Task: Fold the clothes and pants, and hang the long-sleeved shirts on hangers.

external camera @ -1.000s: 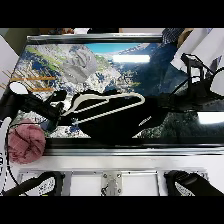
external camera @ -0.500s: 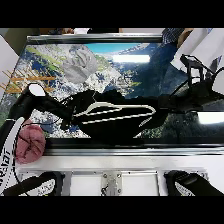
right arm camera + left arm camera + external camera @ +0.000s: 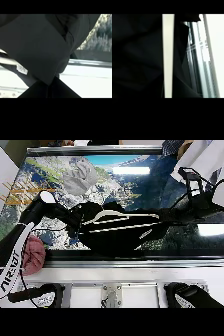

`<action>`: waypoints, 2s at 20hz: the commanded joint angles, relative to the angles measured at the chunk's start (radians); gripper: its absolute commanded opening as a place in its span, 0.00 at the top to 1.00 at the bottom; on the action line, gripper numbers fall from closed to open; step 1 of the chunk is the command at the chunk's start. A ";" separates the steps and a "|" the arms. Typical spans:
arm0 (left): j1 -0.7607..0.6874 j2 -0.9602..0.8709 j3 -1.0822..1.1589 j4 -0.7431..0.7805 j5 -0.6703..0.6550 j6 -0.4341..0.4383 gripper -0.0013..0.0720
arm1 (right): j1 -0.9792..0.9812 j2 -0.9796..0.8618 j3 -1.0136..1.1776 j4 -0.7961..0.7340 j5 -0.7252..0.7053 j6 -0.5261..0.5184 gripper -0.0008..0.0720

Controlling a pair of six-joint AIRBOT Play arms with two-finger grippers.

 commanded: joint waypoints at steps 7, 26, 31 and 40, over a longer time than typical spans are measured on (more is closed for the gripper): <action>-0.037 -0.048 0.017 0.000 0.001 -0.008 0.97 | 0.037 0.000 0.052 0.052 -0.071 -0.054 0.97; -0.037 -0.048 0.017 -0.003 -0.008 -0.018 0.97 | 0.335 -0.179 0.155 0.238 -0.364 -0.054 0.97; -0.037 -0.048 0.017 -0.003 -0.012 -0.017 0.97 | 0.351 -0.229 0.206 0.237 -0.381 -0.054 0.97; -0.019 -0.048 0.017 -0.010 -0.042 -0.009 0.97 | 0.350 -0.234 0.206 0.160 -0.336 -0.054 0.97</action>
